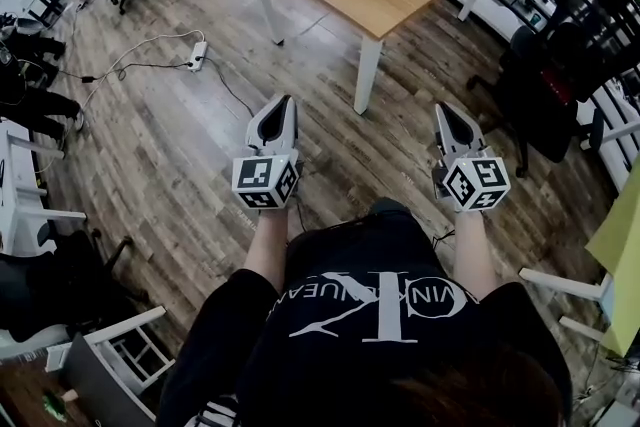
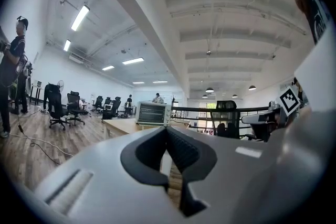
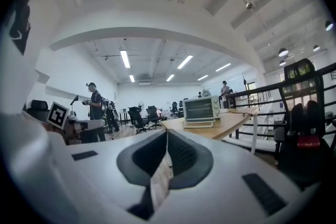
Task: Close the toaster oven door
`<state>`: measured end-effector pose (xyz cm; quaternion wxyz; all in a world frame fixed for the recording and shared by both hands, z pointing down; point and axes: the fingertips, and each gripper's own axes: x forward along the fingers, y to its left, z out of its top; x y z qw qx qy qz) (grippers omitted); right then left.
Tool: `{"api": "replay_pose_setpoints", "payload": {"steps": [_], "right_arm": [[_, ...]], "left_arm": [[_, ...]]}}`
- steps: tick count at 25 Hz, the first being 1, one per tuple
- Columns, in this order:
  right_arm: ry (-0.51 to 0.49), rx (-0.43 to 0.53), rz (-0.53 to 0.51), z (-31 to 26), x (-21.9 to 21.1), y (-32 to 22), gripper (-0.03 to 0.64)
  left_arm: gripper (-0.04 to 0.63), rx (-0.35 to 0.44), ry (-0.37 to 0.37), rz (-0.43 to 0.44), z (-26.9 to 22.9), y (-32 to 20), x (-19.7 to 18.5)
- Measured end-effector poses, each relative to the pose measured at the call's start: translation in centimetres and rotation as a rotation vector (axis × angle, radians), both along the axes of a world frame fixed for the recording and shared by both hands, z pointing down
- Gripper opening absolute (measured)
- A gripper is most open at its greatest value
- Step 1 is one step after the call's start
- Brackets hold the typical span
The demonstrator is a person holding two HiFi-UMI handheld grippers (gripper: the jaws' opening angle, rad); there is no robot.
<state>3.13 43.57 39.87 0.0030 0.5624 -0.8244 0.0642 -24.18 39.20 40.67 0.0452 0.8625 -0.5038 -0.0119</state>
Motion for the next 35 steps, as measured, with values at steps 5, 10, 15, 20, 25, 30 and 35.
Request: {"api": "replay_pose_setpoints", "payload": {"steps": [5,10,15,20,25,30,35], "right_arm": [[0.014,-0.012,0.017,0.1,0.6,0.1,0.017],[0.009,-0.009,0.043,0.0,1.7,-0.4,0.018],[0.023,-0.007,0.051,0.7,2.5,-2.8,0.018],[0.015,-0.006,0.024,0.8,2.8,-7.0,0.02],[0.005,-0.017,0.008,1.5,4.2,-11.4,0.02],[-0.006,-0.037,0.004,2.0,5.8,-16.3,0.021],[-0.019,-0.06,-0.021,2.5,6.5,-20.7,0.057]], "left_arm": [[0.012,-0.019,0.008,0.011,0.5,0.0,0.4],[0.012,-0.038,0.012,0.013,1.1,-0.9,0.7],[0.012,-0.048,0.007,0.005,1.8,-3.5,1.1],[0.012,-0.067,-0.006,0.0,2.5,-7.3,1.9],[0.012,-0.067,-0.01,-0.003,2.6,-11.6,3.6],[0.012,-0.07,-0.019,-0.012,2.2,-16.3,5.2],[0.012,-0.088,-0.032,-0.021,2.5,-19.9,6.3]]}}
